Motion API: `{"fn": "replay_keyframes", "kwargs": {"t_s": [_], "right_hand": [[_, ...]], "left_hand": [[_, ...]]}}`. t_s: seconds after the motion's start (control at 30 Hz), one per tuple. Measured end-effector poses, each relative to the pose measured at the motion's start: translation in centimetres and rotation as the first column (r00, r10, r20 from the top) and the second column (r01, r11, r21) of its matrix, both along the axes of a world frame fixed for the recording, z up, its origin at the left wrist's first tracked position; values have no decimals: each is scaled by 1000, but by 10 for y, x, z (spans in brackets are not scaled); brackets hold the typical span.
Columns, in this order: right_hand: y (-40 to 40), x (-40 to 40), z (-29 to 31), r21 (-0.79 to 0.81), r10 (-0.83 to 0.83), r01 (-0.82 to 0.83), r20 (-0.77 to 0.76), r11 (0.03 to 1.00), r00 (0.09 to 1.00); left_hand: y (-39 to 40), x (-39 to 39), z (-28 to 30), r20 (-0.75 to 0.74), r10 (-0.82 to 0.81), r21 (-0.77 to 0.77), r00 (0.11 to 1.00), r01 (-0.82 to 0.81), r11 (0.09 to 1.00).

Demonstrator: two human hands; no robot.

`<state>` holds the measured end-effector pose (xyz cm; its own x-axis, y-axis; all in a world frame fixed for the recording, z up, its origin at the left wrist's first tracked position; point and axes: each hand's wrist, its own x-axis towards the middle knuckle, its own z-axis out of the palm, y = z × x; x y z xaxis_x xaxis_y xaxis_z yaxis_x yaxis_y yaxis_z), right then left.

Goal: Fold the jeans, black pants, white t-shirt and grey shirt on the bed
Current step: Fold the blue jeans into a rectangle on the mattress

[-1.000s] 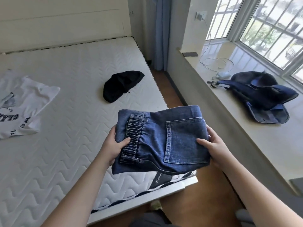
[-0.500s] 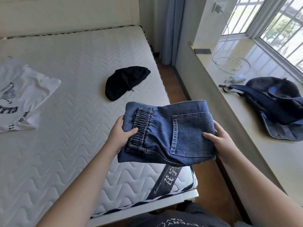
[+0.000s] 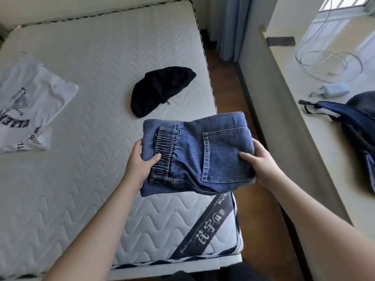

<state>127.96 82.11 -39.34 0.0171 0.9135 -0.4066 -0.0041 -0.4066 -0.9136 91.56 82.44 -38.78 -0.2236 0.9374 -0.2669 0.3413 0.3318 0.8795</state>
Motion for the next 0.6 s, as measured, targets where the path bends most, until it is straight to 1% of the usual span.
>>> {"fn": "replay_keyframes", "kwargs": {"t_s": [0.07, 0.17, 0.37, 0.6], "right_hand": [[27, 1, -21, -20, 8, -8, 28, 1000, 1000], [64, -2, -58, -63, -8, 13, 66, 998, 998], [129, -25, -152, -87, 0, 5, 66, 996, 998], [181, -50, -240, -79, 0, 5, 70, 997, 998]], "left_hand": [[19, 4, -17, -26, 27, -12, 999, -27, 1000], [55, 3, -50, -57, 20, -27, 998, -21, 999], [126, -26, -140, -86, 6, -73, 996, -13, 997], [174, -45, -224, -115, -20, -22, 993, 17, 1000]]}}
